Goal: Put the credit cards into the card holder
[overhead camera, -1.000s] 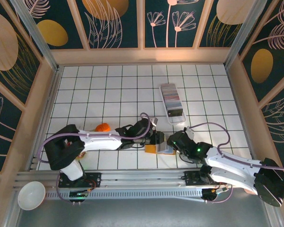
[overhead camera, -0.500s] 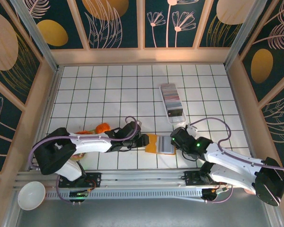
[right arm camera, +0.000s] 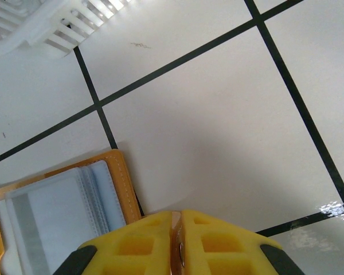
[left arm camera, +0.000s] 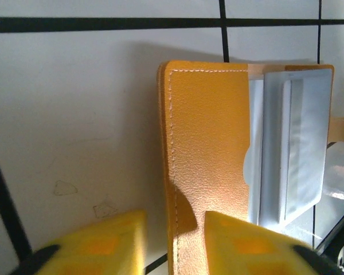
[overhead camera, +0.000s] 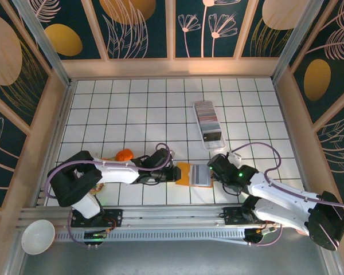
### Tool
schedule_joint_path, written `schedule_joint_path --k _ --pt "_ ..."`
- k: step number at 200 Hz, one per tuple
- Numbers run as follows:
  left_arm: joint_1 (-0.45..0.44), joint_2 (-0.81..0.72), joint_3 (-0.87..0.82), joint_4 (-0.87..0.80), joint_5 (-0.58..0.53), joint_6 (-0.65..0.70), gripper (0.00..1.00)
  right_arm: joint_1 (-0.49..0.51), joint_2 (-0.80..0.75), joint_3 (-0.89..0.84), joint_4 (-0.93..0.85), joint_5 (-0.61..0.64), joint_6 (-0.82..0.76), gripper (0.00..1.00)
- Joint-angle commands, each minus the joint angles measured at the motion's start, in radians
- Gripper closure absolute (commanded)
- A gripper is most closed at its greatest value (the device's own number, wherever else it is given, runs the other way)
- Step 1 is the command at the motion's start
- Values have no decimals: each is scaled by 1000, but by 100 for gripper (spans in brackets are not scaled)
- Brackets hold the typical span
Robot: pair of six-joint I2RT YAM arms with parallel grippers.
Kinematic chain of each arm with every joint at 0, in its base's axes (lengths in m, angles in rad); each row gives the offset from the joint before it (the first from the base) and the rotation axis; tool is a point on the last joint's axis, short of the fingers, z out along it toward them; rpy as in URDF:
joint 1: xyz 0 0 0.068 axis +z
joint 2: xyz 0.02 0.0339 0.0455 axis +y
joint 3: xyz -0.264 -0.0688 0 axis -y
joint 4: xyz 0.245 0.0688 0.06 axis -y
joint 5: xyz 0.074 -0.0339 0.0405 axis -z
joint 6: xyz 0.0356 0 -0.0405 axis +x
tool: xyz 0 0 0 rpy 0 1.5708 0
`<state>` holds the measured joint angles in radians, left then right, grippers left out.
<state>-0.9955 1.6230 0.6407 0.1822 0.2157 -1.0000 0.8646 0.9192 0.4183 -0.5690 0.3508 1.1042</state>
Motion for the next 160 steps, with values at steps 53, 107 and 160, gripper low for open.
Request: schedule_joint_path --k 53,107,160 --pt "-12 -65 29 -98 -29 50 100 -9 -32 13 23 -1 -44 100" --pt "-13 -256 52 -492 -151 101 100 69 3 -41 322 -113 -60 100" --pt "-15 -296 176 -591 -95 110 92 154 238 -48 580 -183 -21 100"
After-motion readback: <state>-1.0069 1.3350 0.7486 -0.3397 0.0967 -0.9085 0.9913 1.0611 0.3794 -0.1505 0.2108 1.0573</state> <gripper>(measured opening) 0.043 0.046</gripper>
